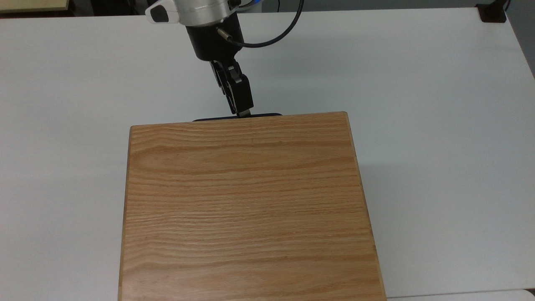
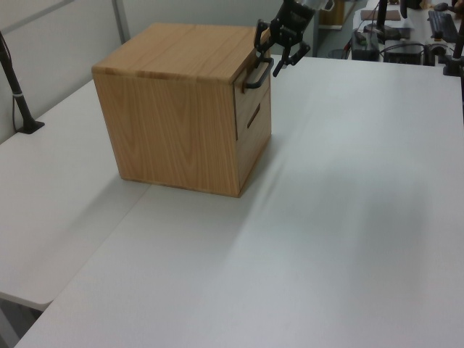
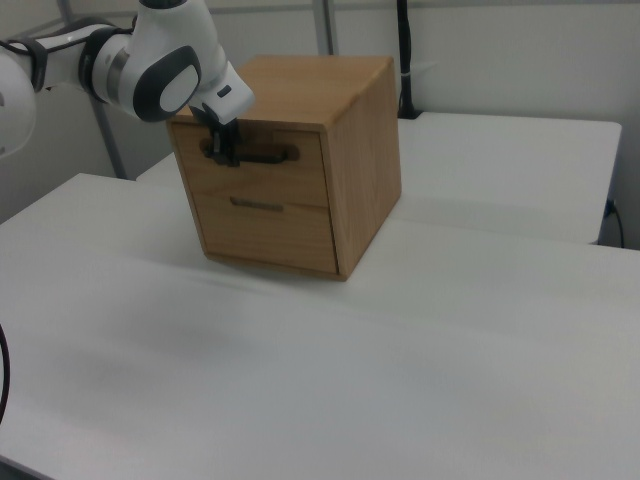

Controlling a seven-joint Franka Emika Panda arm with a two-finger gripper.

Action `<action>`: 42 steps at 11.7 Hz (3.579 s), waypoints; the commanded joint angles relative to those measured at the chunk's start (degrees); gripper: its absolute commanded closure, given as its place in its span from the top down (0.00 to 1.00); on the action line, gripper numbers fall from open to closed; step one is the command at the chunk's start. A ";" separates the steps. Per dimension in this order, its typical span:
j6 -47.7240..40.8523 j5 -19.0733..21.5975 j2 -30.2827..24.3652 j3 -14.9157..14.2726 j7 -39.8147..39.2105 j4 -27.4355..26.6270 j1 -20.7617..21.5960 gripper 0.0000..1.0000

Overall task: Open the drawer by sliding it
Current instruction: 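Lower the open gripper toward the black handle of the upper drawer, then close the gripper around the black drawer handle, then pull the handle away from the cabinet, sliding the upper drawer out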

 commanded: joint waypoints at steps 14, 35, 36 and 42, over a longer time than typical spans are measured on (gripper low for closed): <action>1.03 0.34 -10.02 -0.22 -4.18 -15.32 1.07 0.09; -26.38 0.95 -27.45 -1.97 -20.35 -24.85 -1.21 1.00; -27.96 0.61 -27.45 -1.97 -23.31 -23.79 -1.30 1.00; -37.54 -12.29 -25.78 -0.57 -51.42 -13.17 -2.88 1.00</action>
